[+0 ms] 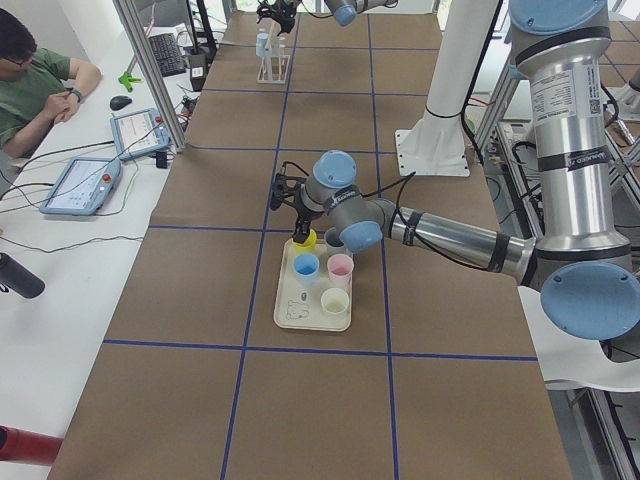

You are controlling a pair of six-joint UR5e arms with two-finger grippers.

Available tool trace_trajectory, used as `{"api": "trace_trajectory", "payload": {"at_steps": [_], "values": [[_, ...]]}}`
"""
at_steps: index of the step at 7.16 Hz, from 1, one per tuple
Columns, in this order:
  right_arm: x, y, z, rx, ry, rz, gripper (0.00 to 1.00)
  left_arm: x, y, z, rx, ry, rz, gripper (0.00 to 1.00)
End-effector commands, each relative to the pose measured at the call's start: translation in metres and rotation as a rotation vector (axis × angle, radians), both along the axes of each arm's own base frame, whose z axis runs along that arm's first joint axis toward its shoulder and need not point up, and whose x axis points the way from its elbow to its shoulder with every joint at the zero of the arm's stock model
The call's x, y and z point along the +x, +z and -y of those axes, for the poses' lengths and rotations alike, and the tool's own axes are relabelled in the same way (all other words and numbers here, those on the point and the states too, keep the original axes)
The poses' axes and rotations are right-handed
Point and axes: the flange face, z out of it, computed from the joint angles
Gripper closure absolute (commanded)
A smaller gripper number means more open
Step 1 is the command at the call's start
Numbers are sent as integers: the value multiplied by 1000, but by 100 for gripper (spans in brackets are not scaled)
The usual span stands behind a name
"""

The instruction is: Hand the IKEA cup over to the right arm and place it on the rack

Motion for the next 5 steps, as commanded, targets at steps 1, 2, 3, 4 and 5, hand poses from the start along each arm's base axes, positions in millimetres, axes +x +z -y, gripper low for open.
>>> {"api": "trace_trajectory", "payload": {"at_steps": [1, 2, 3, 4, 5], "values": [[-4, -33, -23, -152, 146, 315, 1, -14, 27, -16, 37, 19, 77, 0], [-16, -47, -33, -217, 202, 426, 1, -22, 52, -27, 33, 8, 148, 0], [-35, -68, -45, -273, 244, 528, 1, -28, 75, -35, 37, 22, 203, 0], [-67, -91, -59, -341, 260, 625, 1, -31, 102, -40, 26, 36, 250, 0], [-89, -111, -68, -376, 261, 678, 1, -32, 122, -40, 17, 31, 275, 0]]}}
